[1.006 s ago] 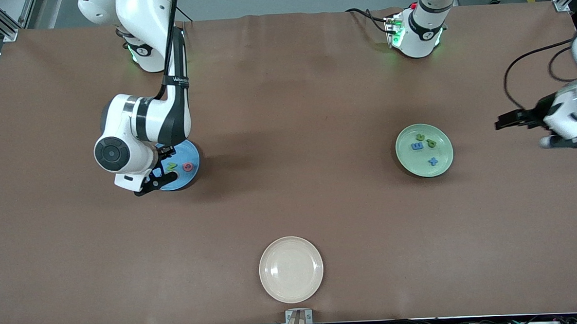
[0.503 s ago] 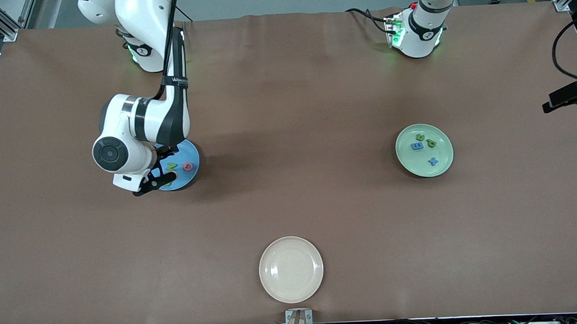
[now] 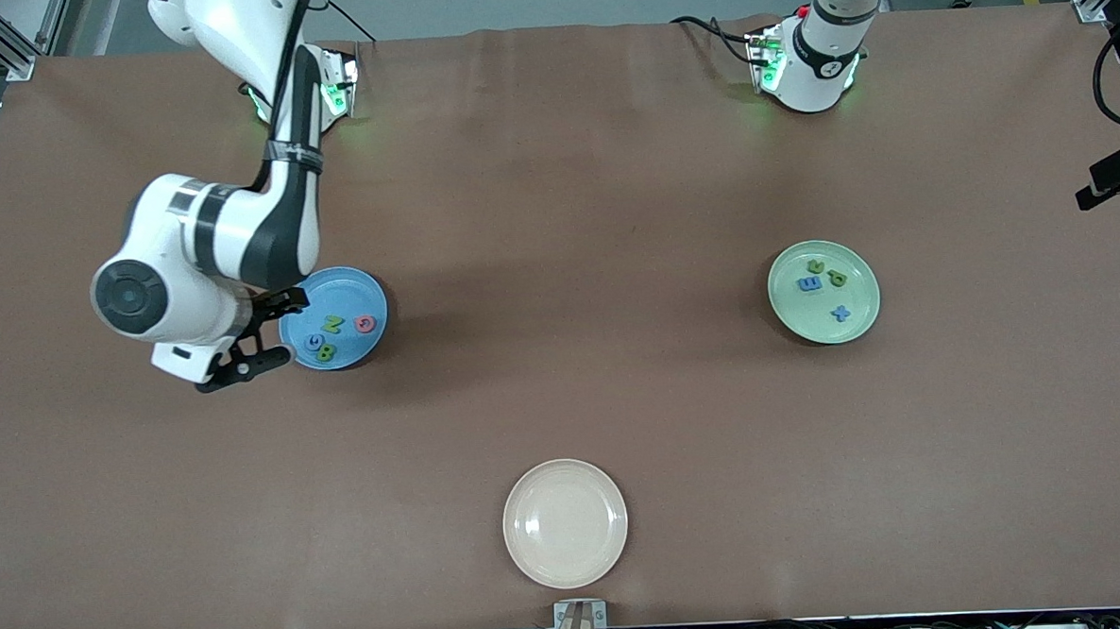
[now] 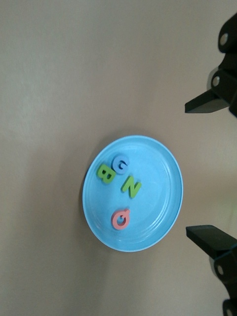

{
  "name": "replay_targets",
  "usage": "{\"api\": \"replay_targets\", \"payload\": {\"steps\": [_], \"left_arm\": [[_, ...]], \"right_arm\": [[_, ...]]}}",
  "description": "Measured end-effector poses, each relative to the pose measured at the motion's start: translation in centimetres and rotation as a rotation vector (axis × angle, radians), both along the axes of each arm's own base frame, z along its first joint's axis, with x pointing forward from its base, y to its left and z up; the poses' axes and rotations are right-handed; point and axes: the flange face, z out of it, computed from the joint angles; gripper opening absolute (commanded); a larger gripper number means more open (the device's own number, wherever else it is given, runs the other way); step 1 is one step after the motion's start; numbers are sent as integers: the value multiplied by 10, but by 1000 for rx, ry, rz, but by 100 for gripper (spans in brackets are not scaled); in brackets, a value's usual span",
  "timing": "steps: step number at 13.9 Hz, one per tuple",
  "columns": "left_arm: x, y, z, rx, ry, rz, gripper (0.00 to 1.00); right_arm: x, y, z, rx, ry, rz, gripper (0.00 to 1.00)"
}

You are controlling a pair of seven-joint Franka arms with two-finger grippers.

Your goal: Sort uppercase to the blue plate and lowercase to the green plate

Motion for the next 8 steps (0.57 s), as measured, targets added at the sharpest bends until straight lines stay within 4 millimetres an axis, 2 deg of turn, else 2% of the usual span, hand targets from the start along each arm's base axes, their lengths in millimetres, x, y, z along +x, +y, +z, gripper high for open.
{"api": "replay_targets", "payload": {"steps": [4, 8], "left_arm": [[5, -41, 3, 11, -3, 8, 100], [6, -57, 3, 22, 3, 0, 100]], "right_arm": [[21, -34, 34, 16, -11, -46, 100], [25, -39, 41, 18, -18, -51, 100]]}}
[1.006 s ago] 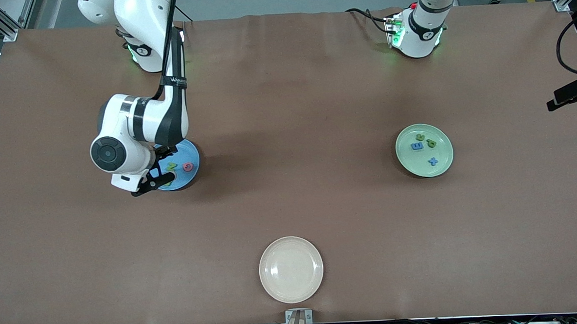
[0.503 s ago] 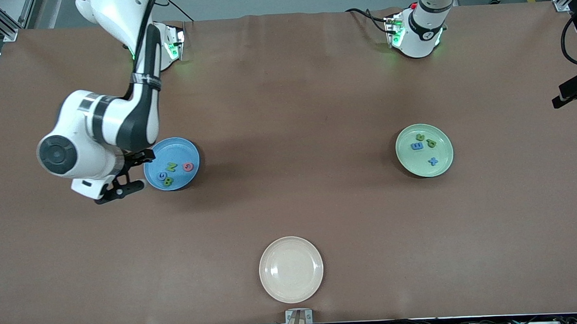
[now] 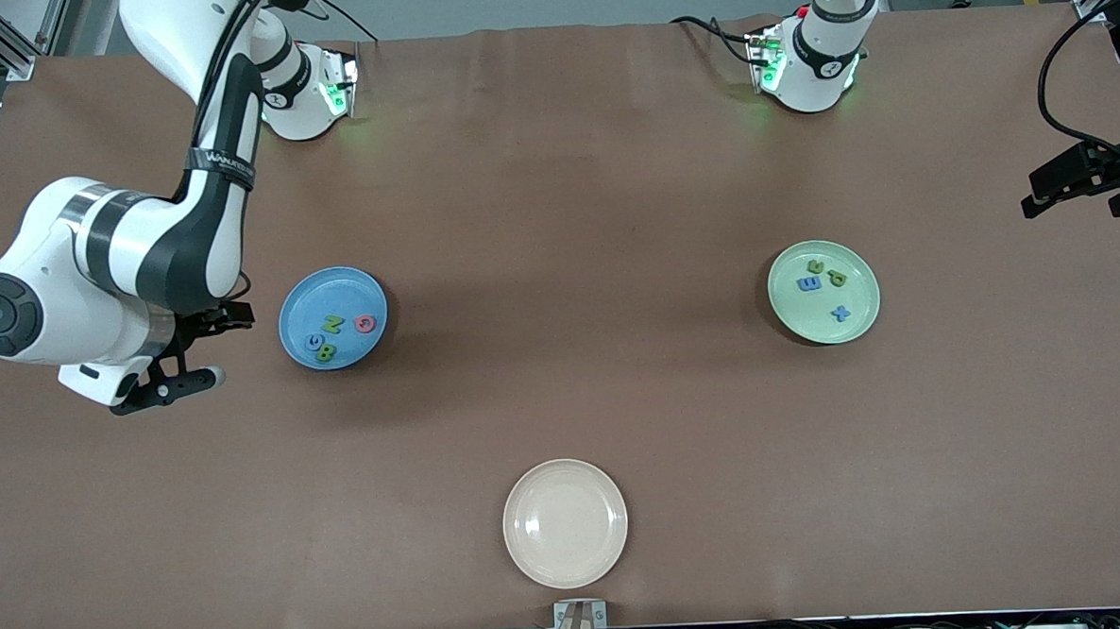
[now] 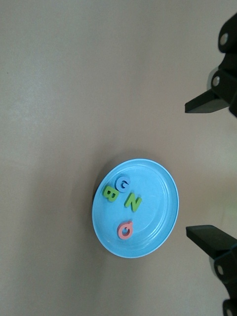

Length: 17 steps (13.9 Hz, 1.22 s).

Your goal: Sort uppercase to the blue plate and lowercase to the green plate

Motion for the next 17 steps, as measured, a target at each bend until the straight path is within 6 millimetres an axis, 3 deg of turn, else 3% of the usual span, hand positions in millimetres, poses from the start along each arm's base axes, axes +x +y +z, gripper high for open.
{"api": "replay_targets", "payload": {"steps": [6, 9, 11, 17], "left_arm": [[-2, 1, 0, 6, 15, 6, 100], [-6, 4, 3, 6, 14, 11, 100], [-10, 6, 4, 6, 17, 13, 100], [-20, 13, 8, 4, 12, 26, 100]], "right_arm": [[8, -15, 12, -4, -25, -16, 100], [16, -15, 2, 29, -13, -96, 100], [19, -27, 5, 37, 8, -152, 100], [2, -48, 69, 23, -10, -188, 100]]}}
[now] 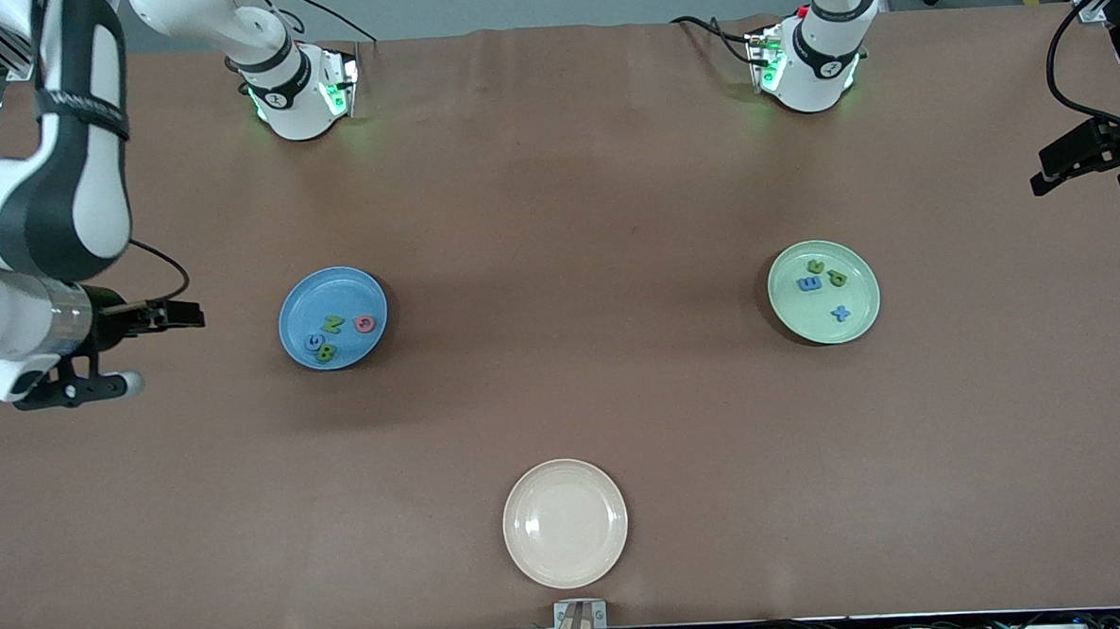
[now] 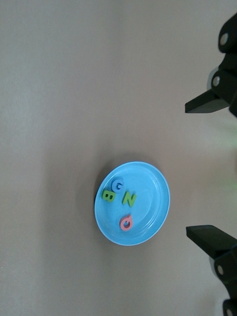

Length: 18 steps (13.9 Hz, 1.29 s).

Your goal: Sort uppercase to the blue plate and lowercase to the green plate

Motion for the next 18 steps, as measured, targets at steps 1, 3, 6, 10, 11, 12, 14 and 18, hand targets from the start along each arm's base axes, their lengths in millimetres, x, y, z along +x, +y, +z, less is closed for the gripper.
{"api": "replay_targets", "payload": {"steps": [1, 3, 6, 10, 11, 12, 14, 18], "left_arm": [[0, 0, 0, 0, -1, 0, 100], [0, 0, 1, 0, -4, 0, 100], [-1, 0, 3, 0, -10, 0, 100], [-2, -1, 6, 0, -14, -2, 100], [-2, -1, 6, 0, -14, -2, 100], [-2, -1, 6, 0, -14, -3, 100], [-2, -3, 6, 0, -15, -6, 100], [-2, -5, 6, 0, -15, -11, 100]], "right_arm": [[-5, 2, 14, -10, -12, -4, 100], [-14, 8, 37, -17, -37, -14, 100], [-26, 1, 59, 5, -61, -32, 100], [-41, -36, 72, 33, -58, -83, 100], [-45, -42, 76, 35, -54, -94, 100], [-47, -46, 78, 32, -55, -99, 100], [-48, -48, 81, 4, -61, -92, 100], [-47, -47, 83, -56, -64, -69, 100]]}}
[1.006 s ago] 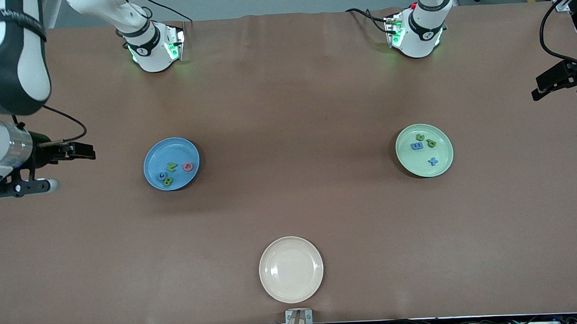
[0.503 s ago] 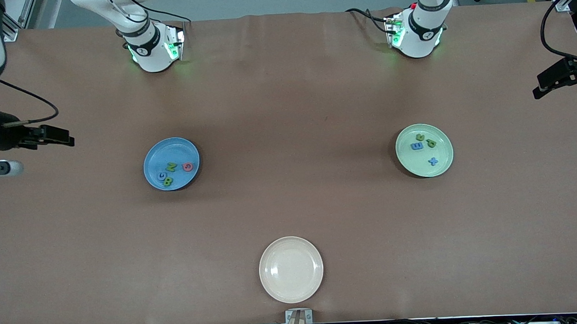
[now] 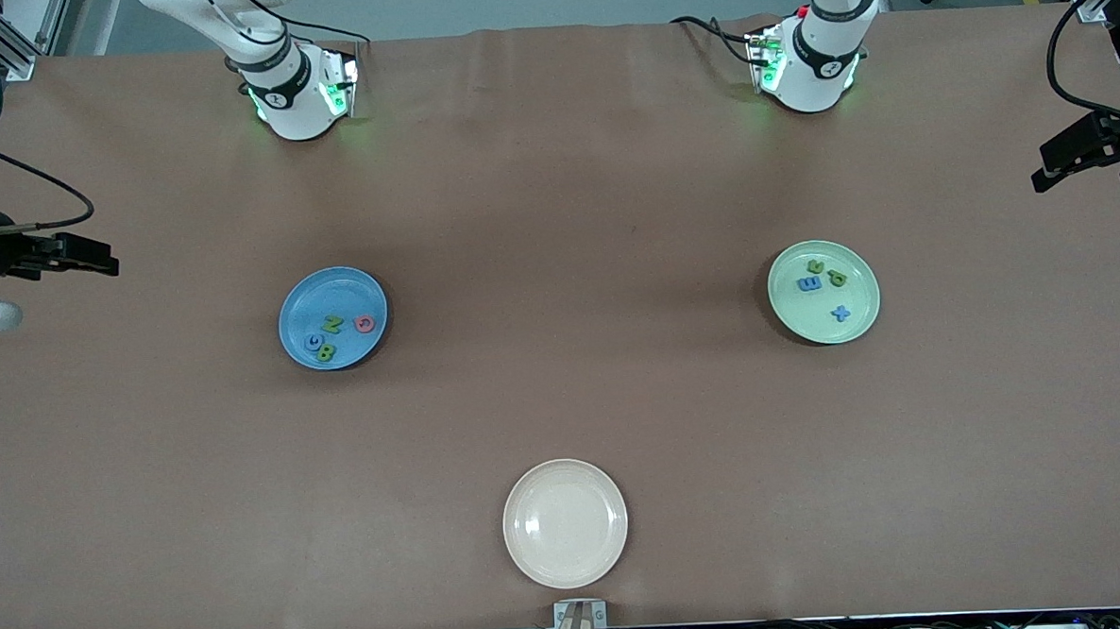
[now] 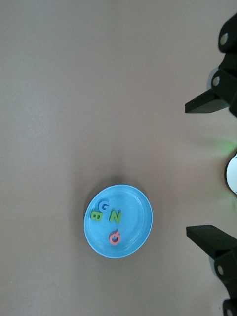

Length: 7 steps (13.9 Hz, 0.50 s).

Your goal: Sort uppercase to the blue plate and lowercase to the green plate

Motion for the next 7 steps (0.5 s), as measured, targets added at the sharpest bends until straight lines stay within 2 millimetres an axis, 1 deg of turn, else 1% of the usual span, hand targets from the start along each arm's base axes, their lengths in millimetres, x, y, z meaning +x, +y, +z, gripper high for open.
{"api": "replay_targets", "payload": {"steps": [3, 7], "left_arm": [[0, -10, 1, 0, -2, -19, 100], [0, -11, 2, 1, -3, -21, 100]], "right_arm": [[1, -1, 9, -7, -19, 0, 100], [3, -2, 29, -10, -64, -4, 100]]}}
